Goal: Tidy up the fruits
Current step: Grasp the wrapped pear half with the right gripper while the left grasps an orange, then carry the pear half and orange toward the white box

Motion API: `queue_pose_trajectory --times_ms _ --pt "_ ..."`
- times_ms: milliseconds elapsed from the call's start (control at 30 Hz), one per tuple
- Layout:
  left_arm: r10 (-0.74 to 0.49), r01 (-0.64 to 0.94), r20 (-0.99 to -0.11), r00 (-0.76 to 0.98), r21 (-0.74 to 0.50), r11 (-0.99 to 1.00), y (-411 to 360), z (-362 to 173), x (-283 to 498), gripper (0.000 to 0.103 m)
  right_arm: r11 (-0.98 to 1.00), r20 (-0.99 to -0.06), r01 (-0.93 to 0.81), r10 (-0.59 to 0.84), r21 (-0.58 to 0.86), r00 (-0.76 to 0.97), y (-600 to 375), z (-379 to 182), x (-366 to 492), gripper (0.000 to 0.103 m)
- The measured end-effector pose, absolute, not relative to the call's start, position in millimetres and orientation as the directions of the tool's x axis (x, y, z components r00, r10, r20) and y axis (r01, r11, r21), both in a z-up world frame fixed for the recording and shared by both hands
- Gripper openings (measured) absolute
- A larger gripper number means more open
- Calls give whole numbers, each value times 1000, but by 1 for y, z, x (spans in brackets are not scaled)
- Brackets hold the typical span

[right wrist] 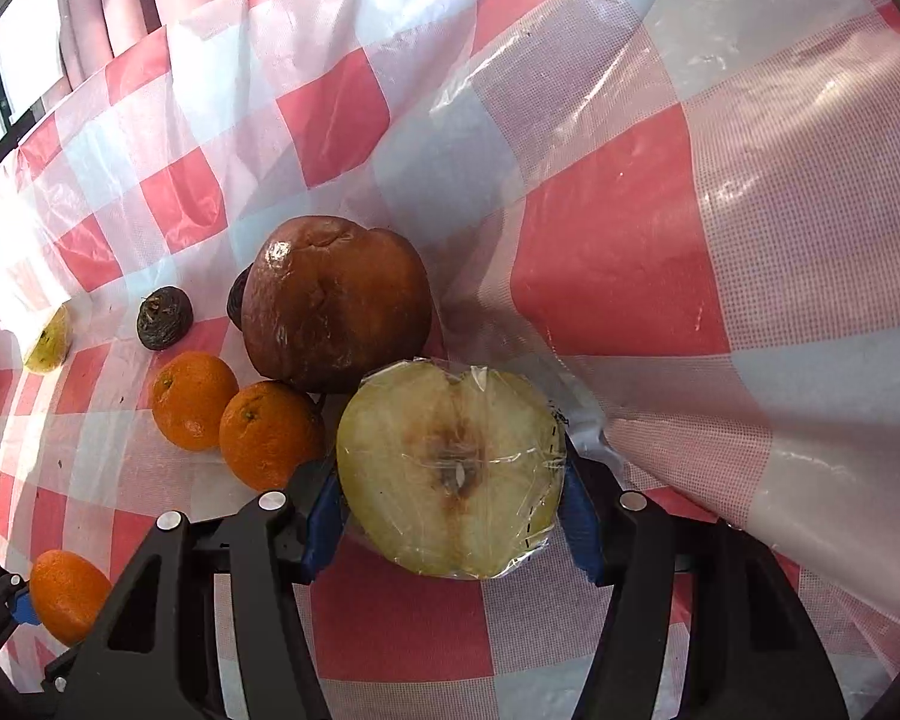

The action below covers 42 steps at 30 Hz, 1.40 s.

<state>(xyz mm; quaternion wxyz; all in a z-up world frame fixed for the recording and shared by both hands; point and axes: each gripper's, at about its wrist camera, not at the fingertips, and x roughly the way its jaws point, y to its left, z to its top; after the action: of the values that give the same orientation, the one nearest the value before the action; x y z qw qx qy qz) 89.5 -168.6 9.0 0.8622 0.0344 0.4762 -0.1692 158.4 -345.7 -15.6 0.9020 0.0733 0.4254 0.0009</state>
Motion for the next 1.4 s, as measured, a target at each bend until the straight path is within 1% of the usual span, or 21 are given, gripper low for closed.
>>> queue_pose_trajectory --times_ms 133,267,433,567,800,900,1100,1400 --pt "-243 309 -847 474 -99 946 -141 11 63 41 993 -774 60 39 99 631 -336 -15 160 59" --pt "-227 287 -855 467 -96 953 -113 13 39 41 992 -780 79 28 99 625 -332 -15 152 59" --pt "-219 283 -857 467 -90 955 -87 17 23 41 989 -793 109 11 97 610 -320 -17 115 59" --pt "-219 280 -863 456 -95 955 -75 14 10 41 992 -807 94 14 86 591 -299 -16 80 59" --pt "-229 278 -871 436 -112 954 -62 10 -9 41 992 -831 86 29 93 555 -266 -17 42 59" --pt "-230 277 -872 432 -115 954 -55 12 -16 41 994 -842 57 50 96 538 -252 -16 30 59" --pt "-234 280 -868 438 -116 953 -34 25 -34 41 995 -861 -1 87 100 501 -221 -12 -8 59" --pt "-275 312 -854 442 -141 940 -9 52 -70 41 993 -889 -21 116 119 443 -188 -7 -59 59"
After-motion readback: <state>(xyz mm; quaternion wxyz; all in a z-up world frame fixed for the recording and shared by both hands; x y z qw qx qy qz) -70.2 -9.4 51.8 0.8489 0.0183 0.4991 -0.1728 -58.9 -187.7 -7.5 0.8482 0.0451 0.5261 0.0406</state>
